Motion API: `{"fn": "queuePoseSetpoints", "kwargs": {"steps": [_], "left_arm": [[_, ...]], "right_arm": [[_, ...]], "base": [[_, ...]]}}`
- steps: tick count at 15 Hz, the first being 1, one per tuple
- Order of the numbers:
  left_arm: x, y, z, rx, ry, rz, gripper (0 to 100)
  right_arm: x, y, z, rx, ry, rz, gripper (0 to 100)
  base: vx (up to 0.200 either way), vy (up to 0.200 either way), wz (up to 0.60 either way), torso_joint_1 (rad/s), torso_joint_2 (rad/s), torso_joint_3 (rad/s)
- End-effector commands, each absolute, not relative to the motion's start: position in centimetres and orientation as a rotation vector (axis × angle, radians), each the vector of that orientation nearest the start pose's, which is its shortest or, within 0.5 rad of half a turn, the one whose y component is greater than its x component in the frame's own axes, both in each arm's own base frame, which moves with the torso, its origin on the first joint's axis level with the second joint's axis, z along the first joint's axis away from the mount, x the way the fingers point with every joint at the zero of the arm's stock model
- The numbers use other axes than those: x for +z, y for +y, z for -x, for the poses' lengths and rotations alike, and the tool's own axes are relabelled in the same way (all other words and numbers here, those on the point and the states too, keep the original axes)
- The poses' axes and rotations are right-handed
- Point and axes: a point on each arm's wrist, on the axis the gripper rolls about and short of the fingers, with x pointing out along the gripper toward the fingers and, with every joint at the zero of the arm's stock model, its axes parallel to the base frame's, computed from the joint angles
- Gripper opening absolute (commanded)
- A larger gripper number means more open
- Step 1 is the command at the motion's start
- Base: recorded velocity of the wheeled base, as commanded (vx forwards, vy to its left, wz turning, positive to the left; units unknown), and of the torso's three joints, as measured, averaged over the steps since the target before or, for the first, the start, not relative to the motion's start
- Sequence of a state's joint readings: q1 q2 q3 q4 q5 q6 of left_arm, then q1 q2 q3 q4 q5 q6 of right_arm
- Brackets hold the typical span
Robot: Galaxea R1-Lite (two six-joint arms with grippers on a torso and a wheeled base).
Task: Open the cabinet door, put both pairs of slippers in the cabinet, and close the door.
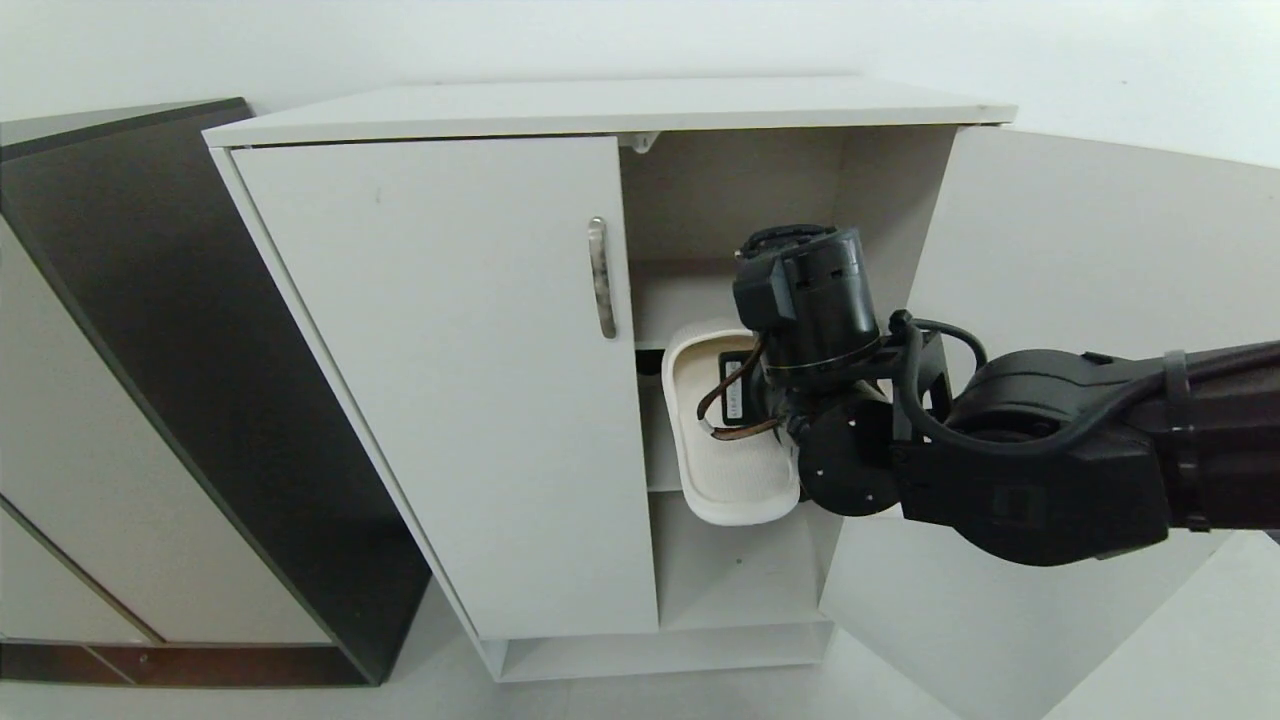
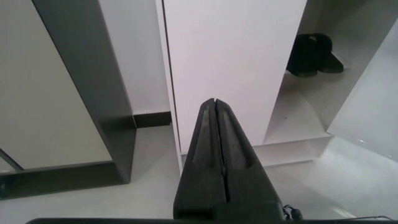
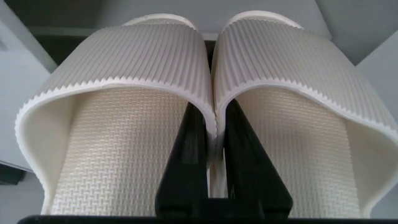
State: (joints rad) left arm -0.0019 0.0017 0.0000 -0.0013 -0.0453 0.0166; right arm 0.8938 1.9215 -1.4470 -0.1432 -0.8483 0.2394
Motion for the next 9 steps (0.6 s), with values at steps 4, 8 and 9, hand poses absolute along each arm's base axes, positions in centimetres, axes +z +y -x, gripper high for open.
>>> {"fn": "queuePoseSetpoints", "kwargs": {"steps": [4,8,9], "left_arm": [[7.57,-0.10,2.27,-0.048,0.000,-0.017,0],[7.57,-0.10,2.27,-0.049,0.000,-0.017,0],[7.57,-0.10,2.27,-0.049,0.000,-0.017,0]], "right_arm": [[23.52,28.54,-25.99,0.001,0.220,0.018,0],[23.68,28.37,-26.15,-0.003,0.216,0.014,0],[23.68,28.33,-26.19,-0.003,0.217,0.014,0]], "base": [[0.200,0.000,0.00,0.002,0.00,0.005],[0.200,0.000,0.00,0.002,0.00,0.002],[0.200,0.000,0.00,0.007,0.00,-0.002]]}}
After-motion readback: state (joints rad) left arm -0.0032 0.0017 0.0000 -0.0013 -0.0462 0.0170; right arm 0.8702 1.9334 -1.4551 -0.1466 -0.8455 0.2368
